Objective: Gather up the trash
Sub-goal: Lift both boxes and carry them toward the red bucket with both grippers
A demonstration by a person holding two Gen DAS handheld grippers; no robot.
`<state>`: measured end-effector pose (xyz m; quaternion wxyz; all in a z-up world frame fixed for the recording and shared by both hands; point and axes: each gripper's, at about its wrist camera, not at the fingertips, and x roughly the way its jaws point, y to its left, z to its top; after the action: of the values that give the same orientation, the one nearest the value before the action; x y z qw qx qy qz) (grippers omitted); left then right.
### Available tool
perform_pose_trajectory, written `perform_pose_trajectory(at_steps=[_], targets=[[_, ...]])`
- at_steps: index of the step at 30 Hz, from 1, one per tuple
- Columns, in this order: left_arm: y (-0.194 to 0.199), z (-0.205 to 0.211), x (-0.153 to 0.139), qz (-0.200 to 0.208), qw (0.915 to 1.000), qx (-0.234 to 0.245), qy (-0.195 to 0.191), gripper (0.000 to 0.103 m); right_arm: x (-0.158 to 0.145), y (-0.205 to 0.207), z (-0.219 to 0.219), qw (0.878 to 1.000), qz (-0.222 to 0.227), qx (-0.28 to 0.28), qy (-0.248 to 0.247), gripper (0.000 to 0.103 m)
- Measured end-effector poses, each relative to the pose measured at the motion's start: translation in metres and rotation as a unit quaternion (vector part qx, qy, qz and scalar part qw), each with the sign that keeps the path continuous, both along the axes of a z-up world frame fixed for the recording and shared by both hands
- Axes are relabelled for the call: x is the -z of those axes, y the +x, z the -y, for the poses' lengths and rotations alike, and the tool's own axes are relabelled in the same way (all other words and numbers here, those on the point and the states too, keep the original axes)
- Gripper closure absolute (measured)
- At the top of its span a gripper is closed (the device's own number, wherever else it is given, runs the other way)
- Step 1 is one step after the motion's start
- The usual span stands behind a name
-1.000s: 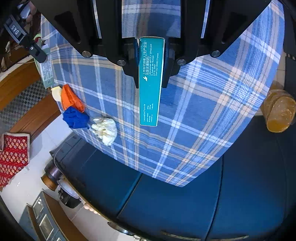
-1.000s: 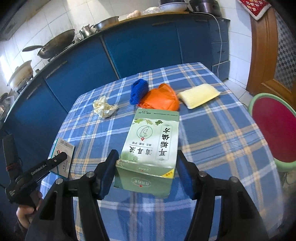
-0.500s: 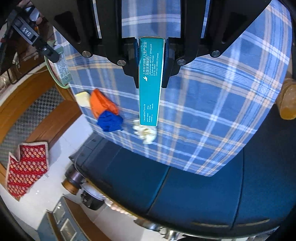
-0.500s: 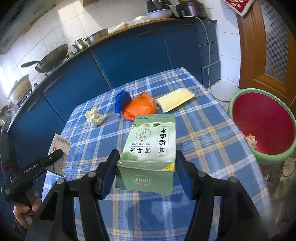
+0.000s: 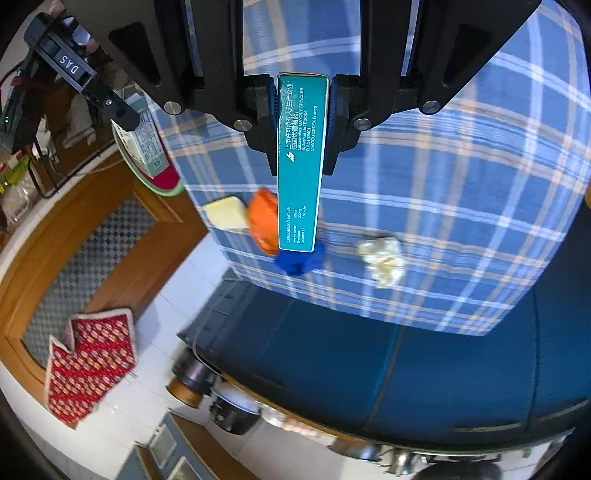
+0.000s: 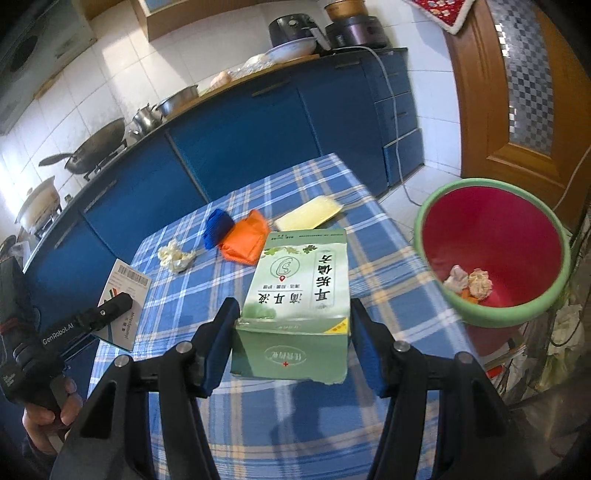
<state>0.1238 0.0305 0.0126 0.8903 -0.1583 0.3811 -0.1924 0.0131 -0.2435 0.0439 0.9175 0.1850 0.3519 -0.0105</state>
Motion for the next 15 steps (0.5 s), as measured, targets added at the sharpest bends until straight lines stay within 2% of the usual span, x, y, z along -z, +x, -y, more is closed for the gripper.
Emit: perform_pose_trajectory(at_steps=[15], targets=[[0.002, 0.085, -0.010, 0.003, 0.9961, 0.086, 0.014, 0.084, 0.002, -0.018, 0.058, 0.998, 0.012, 0.055, 0.024, 0.045]])
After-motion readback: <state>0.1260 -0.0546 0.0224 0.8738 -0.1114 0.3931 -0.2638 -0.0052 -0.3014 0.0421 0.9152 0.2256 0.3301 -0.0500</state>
